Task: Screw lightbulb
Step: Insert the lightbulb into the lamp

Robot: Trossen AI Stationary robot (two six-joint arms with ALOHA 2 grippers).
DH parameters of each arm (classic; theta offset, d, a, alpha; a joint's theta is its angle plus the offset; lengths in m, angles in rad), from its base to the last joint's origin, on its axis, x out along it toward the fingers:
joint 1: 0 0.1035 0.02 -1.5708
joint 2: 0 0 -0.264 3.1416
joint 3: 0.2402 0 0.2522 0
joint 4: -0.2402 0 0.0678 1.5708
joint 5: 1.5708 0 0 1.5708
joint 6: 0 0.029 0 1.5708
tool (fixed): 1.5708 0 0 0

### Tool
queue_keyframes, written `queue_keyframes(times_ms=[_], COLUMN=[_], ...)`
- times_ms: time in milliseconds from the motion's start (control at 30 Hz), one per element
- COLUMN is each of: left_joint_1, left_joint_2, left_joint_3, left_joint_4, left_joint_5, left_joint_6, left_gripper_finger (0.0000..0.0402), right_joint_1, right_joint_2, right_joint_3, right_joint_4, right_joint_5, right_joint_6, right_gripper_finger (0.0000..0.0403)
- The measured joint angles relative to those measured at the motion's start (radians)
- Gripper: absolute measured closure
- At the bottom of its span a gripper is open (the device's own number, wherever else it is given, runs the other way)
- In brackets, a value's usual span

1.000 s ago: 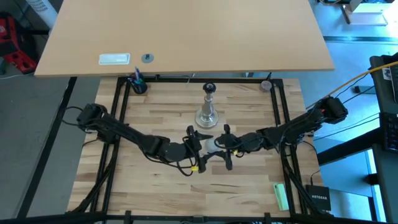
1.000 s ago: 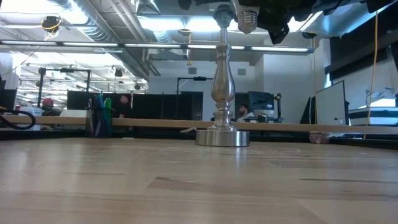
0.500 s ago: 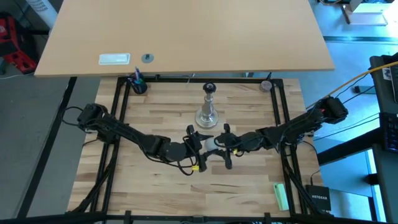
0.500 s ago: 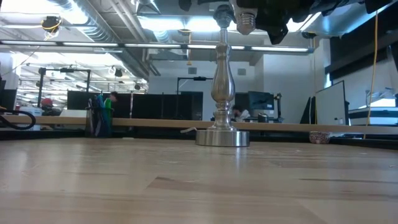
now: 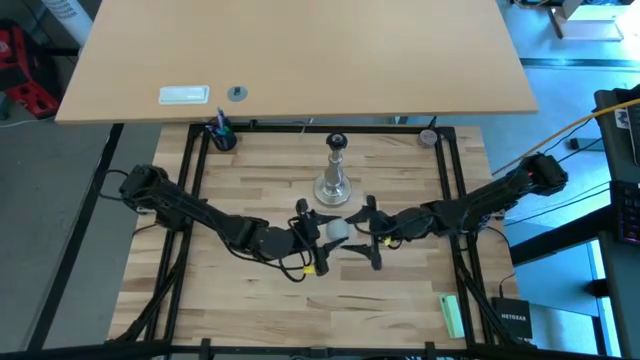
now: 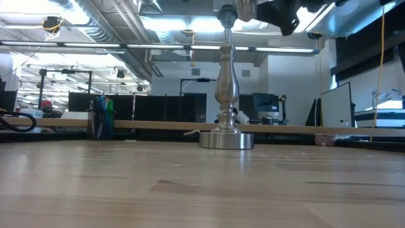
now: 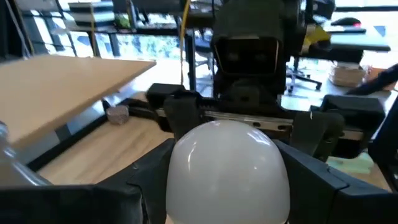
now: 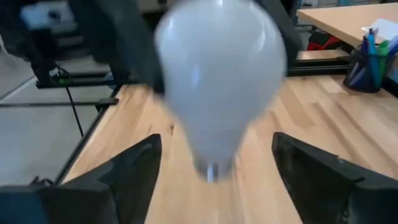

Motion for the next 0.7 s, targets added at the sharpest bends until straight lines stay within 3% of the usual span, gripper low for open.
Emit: queue_keyframes(times_ms=[167, 367, 567, 700], left_joint_1=[-0.039, -0.07, -0.064, -0.051], left_joint_2=[-0.046, -0.112, -0.17, -0.194], left_joint_3=[0.0, 0.0, 0.0, 0.0], left_joint_4=[-0.016, -0.072, -0.068, -0.073], left_joint_5=[-0.092, -0.233, -0.288, -0.293], left_joint_6=[0.054, 0.068, 0.072, 0.092], left_gripper_finger=[0.0179, 0.0179, 0.0179, 0.018], right_joint_1=[0.0, 0.0, -0.011, -0.088], right_joint_2=[-0.135, -0.244, -0.253, -0.239], right_joint_3=[0.0, 0.0, 0.0, -0.004], right_joint_4=[-0.136, -0.238, -0.239, -0.253], right_joint_5=[0.008, 0.093, 0.12, 0.195], right_joint_6=[-0.002, 0.018, -0.002, -0.066], right_gripper_finger=[0.0074, 0.0071, 0.0071, 0.0071])
